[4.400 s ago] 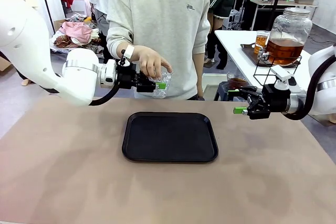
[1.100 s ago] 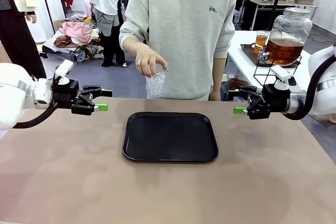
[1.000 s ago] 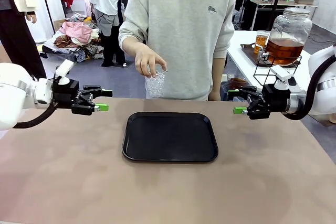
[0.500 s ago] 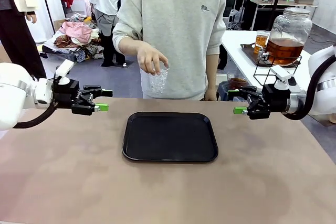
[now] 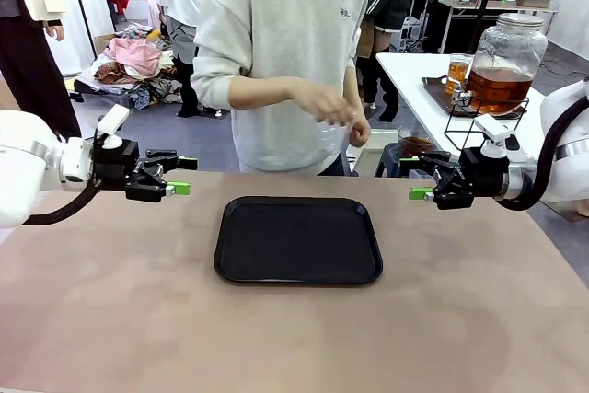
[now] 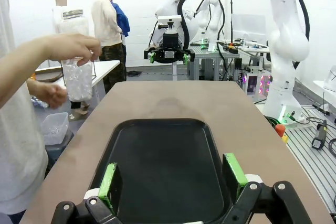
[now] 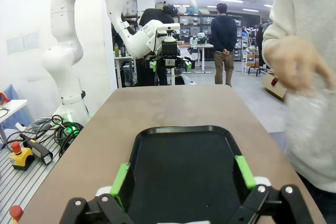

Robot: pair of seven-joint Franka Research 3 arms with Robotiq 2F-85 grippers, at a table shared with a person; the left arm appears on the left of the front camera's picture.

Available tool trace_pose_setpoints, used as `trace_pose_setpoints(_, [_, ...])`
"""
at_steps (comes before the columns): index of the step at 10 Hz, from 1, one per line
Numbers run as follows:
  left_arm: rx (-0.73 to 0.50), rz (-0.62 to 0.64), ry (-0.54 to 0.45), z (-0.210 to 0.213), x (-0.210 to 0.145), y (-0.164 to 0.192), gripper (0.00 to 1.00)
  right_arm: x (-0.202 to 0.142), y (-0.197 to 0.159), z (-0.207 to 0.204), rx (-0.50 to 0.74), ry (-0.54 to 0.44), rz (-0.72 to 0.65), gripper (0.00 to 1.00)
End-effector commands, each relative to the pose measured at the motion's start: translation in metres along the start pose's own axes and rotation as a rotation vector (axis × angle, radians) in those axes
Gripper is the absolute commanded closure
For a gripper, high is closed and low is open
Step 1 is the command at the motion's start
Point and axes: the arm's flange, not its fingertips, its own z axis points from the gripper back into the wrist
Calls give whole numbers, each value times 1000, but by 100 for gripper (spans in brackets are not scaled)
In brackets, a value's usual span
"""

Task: Pour the drink into the iced cup.
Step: Open the gripper to release the iced cup you were holding.

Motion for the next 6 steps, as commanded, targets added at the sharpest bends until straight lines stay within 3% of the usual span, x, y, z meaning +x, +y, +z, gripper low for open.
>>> trace_pose_setpoints(1, [-4,-1,-4,-1,2,0,0,3,-3,-1,3,6,-3,0])
trace_pose_setpoints(6, [-4,-1,-4,-1,2,0,0,3,-3,-1,3,6,-3,0])
